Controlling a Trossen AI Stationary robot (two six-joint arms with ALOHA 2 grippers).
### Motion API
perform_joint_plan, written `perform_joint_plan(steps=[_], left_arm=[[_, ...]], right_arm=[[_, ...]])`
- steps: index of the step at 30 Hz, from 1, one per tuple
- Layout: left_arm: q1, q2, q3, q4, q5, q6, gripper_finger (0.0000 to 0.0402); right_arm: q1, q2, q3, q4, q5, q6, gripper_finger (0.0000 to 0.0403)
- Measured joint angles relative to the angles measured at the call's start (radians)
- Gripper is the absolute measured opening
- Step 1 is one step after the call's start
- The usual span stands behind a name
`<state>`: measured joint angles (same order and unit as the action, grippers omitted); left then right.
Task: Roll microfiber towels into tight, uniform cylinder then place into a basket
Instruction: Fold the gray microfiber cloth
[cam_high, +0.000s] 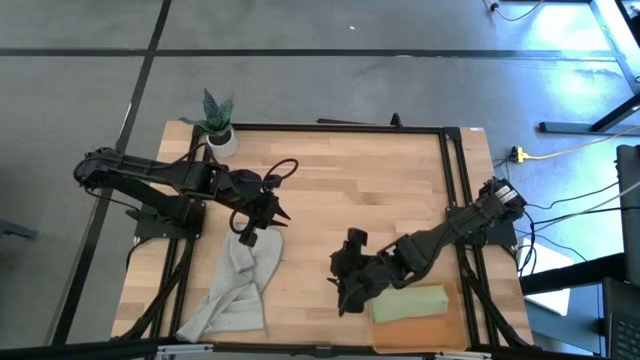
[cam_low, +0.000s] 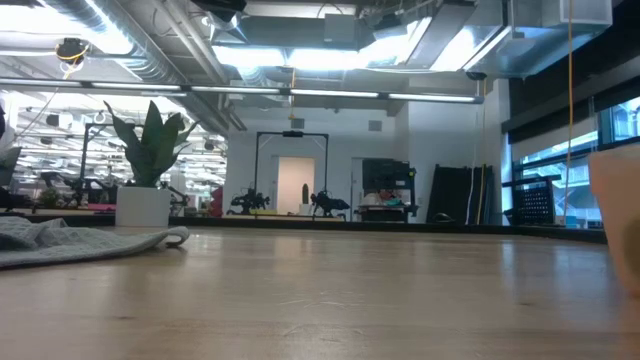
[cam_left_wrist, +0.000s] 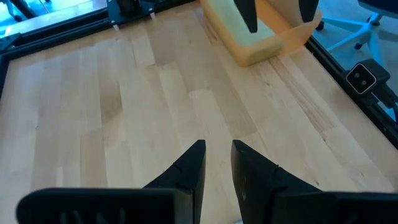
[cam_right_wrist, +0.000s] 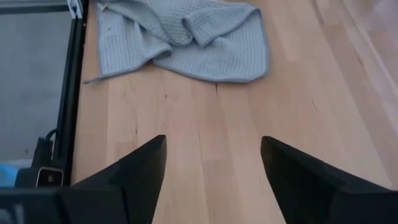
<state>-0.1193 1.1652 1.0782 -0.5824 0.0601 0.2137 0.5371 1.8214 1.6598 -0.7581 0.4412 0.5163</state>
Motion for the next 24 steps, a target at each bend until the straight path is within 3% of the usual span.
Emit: perform_joint_plan(steps=[12, 18, 24], left_arm=[[0.001, 0.000, 0.000, 0.009, -0.064, -0.016, 0.0067], [-0.022, -0.016, 0.001, -0.041, -0.053, -0.289, 0.0067], [-0.147, -0.066, 0.002, -0.099, -0.063, -0.451, 0.0067]], right_arm=[[-0.067, 0.004, 0.000, 0.087, -0.068, -0.039, 0.0265], [-0.113, 0.044, 0.000, 0.151, -0.122, -0.098, 0.0265], [-0.169, 0.113, 0.000, 0.230, -0.210, -0.165, 0.0265]])
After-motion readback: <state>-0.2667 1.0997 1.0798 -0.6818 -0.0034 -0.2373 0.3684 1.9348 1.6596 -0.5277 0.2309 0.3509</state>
